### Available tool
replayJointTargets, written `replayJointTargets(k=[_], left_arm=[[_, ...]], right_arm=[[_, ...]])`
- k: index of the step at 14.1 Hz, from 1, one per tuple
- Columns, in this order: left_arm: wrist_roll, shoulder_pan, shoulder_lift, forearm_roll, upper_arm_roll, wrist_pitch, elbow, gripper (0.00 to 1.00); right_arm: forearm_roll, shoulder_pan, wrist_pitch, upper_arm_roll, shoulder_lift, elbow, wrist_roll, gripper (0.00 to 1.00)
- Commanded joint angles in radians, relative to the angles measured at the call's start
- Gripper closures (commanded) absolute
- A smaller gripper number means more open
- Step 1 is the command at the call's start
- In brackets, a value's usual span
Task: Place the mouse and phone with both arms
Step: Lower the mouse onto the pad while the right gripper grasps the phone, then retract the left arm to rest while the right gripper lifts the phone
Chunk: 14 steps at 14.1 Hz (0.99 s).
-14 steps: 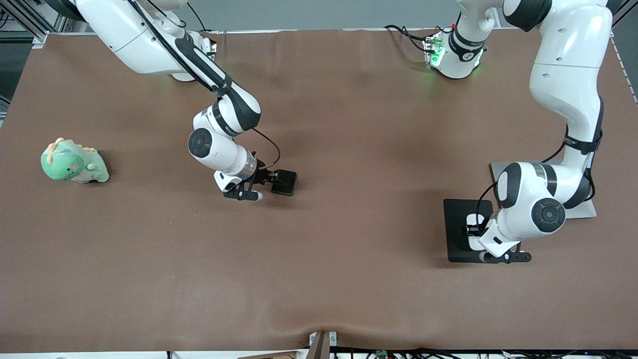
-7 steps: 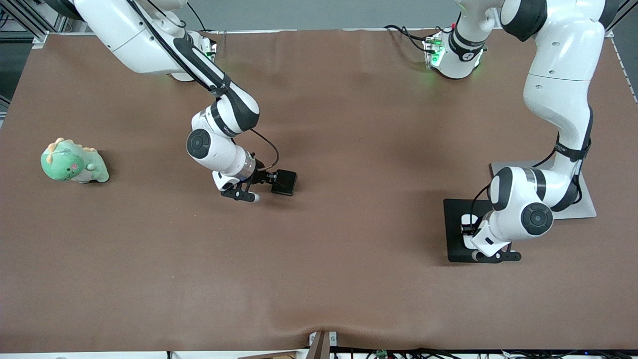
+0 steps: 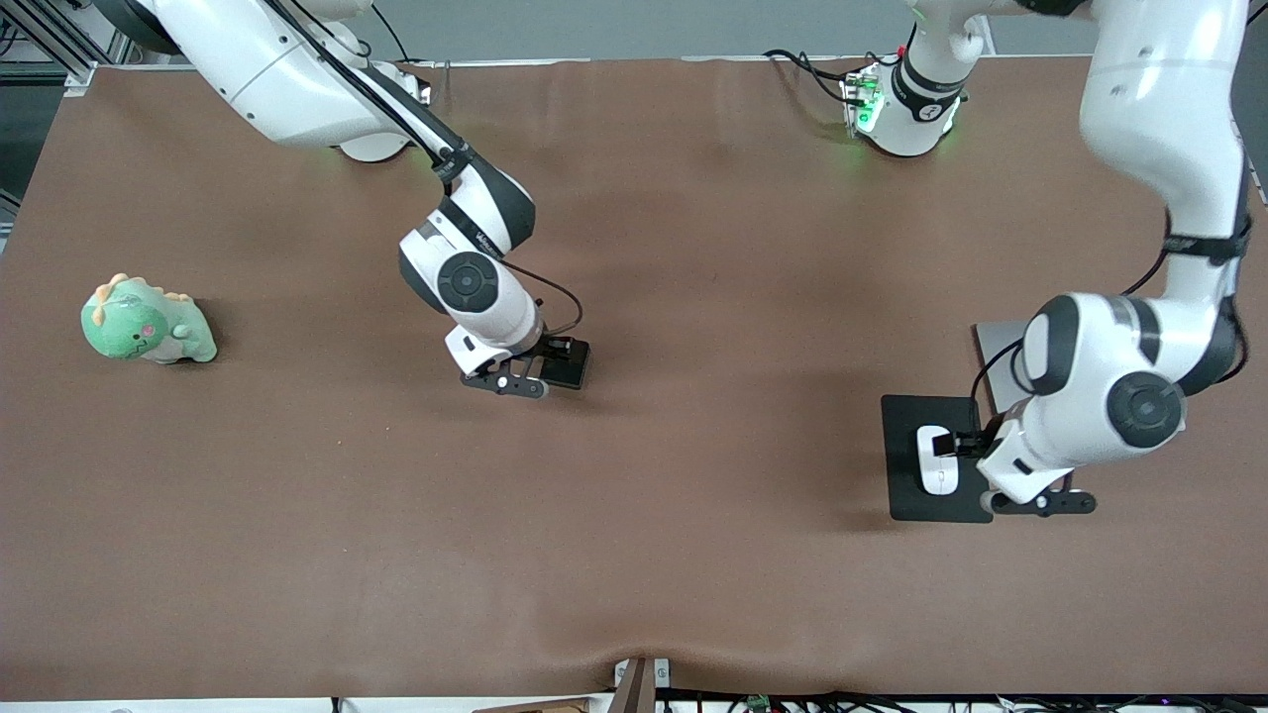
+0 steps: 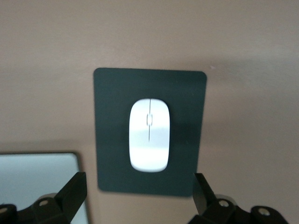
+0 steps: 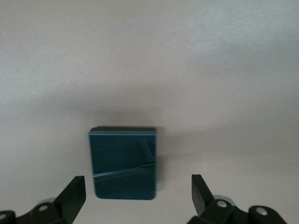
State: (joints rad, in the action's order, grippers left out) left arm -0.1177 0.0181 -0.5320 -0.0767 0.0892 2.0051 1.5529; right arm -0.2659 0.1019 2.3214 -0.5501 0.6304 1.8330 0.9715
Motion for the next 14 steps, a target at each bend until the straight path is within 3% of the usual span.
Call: replayJointTargets(k=[1, 6, 14], left_arm=[[0.018, -0.010, 0.130, -0.009, 0.020, -0.103, 0.036, 0.00], [0.061, -0.041, 0.317, 0.083, 0.018, -0.268, 0.033, 0.00], [0.234, -0.078, 0.542, 0.090, -0.005, -0.450, 0.068, 0.00]], right_arm=[[-0.038, -0.004, 0.027, -0.016, 0.061, -0.043, 0.041, 0.00], [-0.070, -0.002, 0.088, -0.016, 0.091, -0.024, 0.078, 0.00], [-0.111, -0.001, 0.092, -0.016, 0.111, -0.017, 0.085, 0.00]])
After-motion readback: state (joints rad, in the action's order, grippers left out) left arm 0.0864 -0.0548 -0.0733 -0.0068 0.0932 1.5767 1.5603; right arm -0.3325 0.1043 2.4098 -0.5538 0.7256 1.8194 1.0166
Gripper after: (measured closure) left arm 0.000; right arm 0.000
